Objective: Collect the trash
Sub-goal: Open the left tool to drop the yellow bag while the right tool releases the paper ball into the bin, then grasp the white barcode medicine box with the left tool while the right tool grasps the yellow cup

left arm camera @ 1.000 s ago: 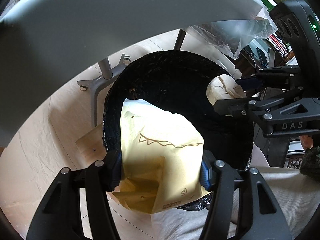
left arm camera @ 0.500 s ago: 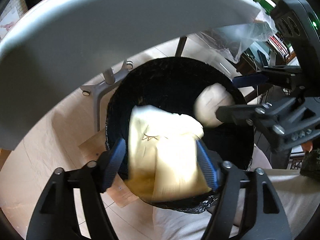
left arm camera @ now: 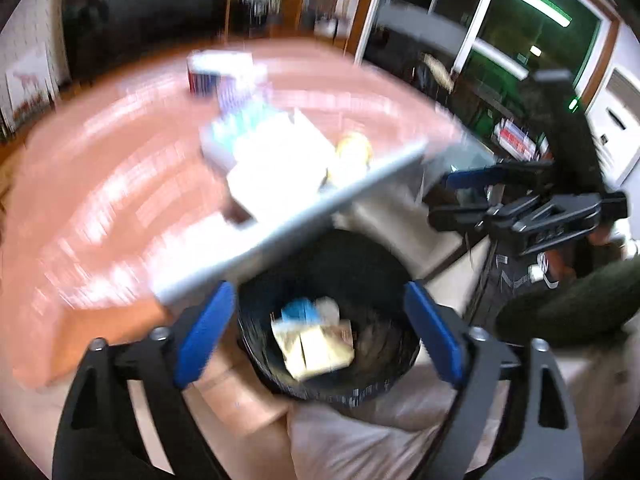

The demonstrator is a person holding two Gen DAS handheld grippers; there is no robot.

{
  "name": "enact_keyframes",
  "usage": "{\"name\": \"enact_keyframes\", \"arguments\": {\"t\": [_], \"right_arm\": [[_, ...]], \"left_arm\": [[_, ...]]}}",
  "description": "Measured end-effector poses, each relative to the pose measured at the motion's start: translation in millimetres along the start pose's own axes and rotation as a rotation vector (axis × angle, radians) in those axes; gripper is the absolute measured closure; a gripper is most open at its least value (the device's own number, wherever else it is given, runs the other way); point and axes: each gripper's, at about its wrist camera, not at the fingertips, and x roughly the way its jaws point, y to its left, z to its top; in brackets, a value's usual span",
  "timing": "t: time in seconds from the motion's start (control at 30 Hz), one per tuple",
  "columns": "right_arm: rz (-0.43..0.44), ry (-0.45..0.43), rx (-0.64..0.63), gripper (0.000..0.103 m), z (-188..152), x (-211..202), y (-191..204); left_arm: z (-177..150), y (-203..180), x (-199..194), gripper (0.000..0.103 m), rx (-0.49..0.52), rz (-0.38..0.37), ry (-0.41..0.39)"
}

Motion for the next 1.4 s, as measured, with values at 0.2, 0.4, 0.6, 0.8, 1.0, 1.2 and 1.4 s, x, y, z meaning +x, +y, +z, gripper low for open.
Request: {"name": "enact_keyframes", "arguments": {"t": [0.2,0.4,0.6,0.8,1.0,1.2,1.4], "right_arm": [[0.02,-0.083,-0.027,0.01,49.9,-8.3,4.6],[-0.031,-0.046,-0.118,0.01,75.9,14.1,22.3],[-0.03,0.0,-0.128,0.011,83.0,34.2,24.8],[-0.022,0.01,-0.089,0.011,86.6,34.6,14.2],[0.041,0.119,-0.106,0.024,84.3,43.4,8.6],[0.105,0.257,-0.117,0.034,88.9,61.4,5.9],[0.143,0.359,-0.16,0.034,99.7,74.0,10.8]], "left_arm": [[44.9,12.4,-8.1,0.004,-0.006,0.055,-0.089],[63.9,23.1,24.7,0.004,0.003,0.107,-0.01],[68.4,34.5,44.2,0.004,-0.001,0.092,0.037],[71.6,31.5,57.3,0.004,0.021,0.038,0.08],[77.8,27.3,72.4,0.011,0.07,0.011,0.126],[82.9,27.5,87.1,0.026,0.097,-0.048,0.202],[82.5,27.2,94.0,0.026,0.143,-0.108,0.264]]}}
